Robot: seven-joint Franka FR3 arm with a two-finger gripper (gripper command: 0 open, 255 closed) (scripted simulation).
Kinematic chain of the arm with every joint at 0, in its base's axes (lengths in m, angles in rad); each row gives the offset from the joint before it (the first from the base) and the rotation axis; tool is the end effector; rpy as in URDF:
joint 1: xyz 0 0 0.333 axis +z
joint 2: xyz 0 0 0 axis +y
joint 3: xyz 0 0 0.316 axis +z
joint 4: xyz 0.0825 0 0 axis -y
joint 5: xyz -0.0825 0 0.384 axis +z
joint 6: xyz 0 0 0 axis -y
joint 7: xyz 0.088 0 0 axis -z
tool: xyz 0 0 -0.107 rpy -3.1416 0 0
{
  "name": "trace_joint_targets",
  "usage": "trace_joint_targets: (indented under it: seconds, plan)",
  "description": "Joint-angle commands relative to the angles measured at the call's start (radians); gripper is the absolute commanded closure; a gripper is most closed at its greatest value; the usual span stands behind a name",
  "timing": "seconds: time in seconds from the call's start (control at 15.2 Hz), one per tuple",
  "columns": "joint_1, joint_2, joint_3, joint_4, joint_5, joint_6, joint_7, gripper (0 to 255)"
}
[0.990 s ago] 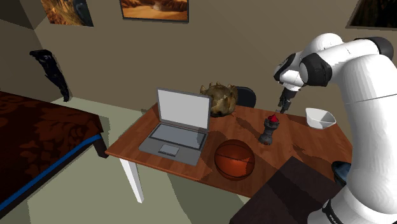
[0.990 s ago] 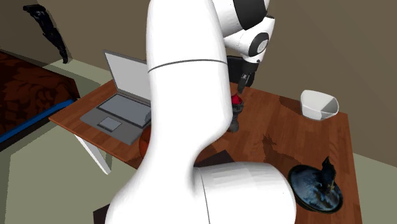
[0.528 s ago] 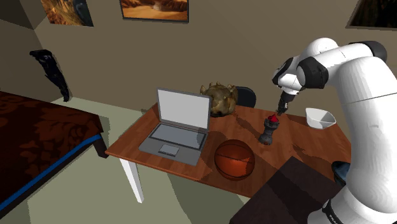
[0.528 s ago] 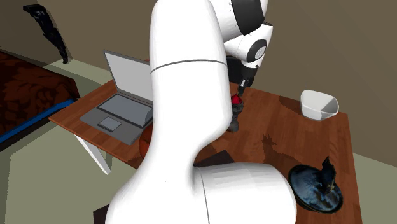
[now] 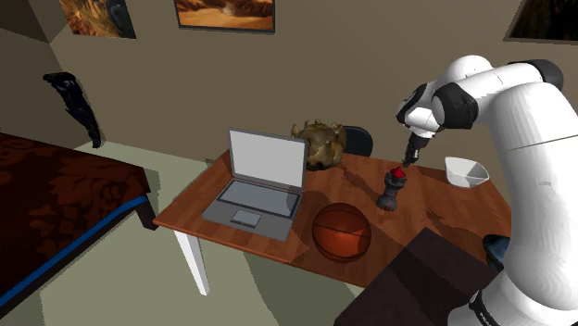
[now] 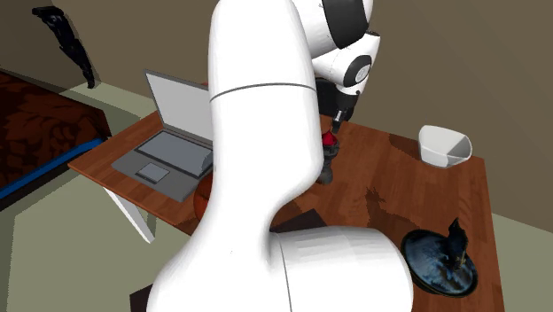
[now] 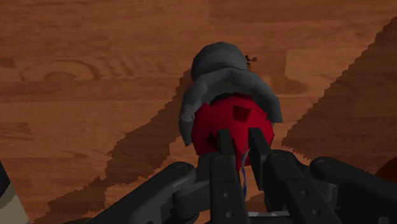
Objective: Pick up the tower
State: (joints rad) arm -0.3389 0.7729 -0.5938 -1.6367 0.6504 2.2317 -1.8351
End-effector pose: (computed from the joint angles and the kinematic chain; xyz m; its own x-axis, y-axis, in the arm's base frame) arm 0.4617 -0.5051 0.2194 0.8088 0.5796 0.0997 0.5817 -0.8133 0.0088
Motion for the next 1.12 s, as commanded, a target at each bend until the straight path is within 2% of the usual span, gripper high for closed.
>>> trace_joint_targets:
  seconds: [0.0, 1.06]
  plan:
    - [0.003, -0.01, -0.005, -0.003, -0.005, -0.007, 0.003, 255]
    - [0.041, -0.12, -0.066, 0.012, -0.082, -0.121, 0.054, 255]
